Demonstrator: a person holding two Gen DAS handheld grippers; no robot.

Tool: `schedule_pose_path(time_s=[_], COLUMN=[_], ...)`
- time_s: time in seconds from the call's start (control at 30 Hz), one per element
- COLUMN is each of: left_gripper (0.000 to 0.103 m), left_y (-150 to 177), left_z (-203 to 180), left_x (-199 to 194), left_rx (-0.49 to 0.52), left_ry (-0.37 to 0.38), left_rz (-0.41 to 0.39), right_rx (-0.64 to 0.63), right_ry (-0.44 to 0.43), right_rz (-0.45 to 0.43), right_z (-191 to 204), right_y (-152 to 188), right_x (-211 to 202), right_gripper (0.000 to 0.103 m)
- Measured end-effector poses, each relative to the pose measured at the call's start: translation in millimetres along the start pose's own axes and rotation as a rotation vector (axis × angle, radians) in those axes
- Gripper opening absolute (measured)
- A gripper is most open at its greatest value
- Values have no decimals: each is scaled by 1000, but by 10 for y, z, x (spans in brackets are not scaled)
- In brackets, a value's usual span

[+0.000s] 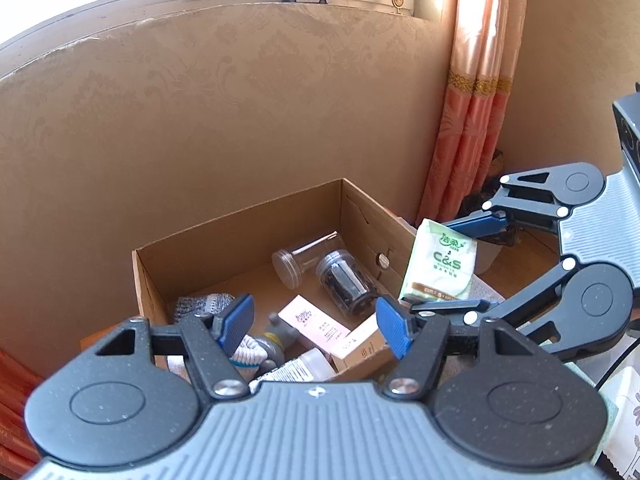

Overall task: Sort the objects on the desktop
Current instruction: 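Open the right tool to drop the green C&S pack into the box, then withdraw both tools toward the white-and-teal toy and white sock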

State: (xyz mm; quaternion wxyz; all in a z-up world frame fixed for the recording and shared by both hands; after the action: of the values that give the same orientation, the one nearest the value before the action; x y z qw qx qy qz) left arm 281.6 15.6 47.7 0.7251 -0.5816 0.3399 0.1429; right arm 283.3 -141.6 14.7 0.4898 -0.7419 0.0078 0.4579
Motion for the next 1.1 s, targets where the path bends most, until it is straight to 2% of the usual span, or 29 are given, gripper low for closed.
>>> schedule_pose_path(time_s=[0.07,0.17,0.2,0.23,0.27,0.37,0.43,0.5,0.73,0.9,1.1], left_gripper=[67,72,75,76,77,78,79,86,88,91,91], left_y=[-47,-37,-18,5,33,115,168,221,420,604,784], left_z=[26,16,12,11,8,-16,-38,-63,-111,-122,-222], left_x=[6,-1,-1,-3,-11,-26,-32,-55,-156,-215,-211], left_rx=[-12,9,14,15,17,30,43,48,56,20,13], left_ry=[0,3,6,9,10,5,1,-2,13,18,1], left_rz=[-3,2,9,15,22,44,51,55,55,60,67], right_rx=[19,34,36,43,43,40,44,44,47,52,78], right_ry=[-14,-19,-21,-16,-6,-4,-2,2,-8,-16,1], right_rz=[-3,-12,-18,-30,-38,-35,-24,-13,-16,-21,-15], right_z=[-75,-150,-161,-166,-163,-134,-110,-90,11,109,204], right_y=[-108,-225,-244,-252,-248,-209,-152,-115,51,169,391], right_x=[53,97,96,86,72,67,55,54,-98,-174,-226], right_gripper=[70,72,76,88,94,98,99,99,102,102,102])
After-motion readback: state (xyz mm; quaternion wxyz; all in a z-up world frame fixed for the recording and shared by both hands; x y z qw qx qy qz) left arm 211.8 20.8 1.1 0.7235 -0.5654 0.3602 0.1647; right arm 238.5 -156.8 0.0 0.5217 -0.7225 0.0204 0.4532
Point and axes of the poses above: each gripper's, at about its wrist camera, not at the fingertips, and x roughly the way its jaws point, z to its left, y to its underside, the point moved 1 cm from there along x, roughly the way its jaws point, and after that the axes turned 9 degrees about -y, right-handed, at the moved point
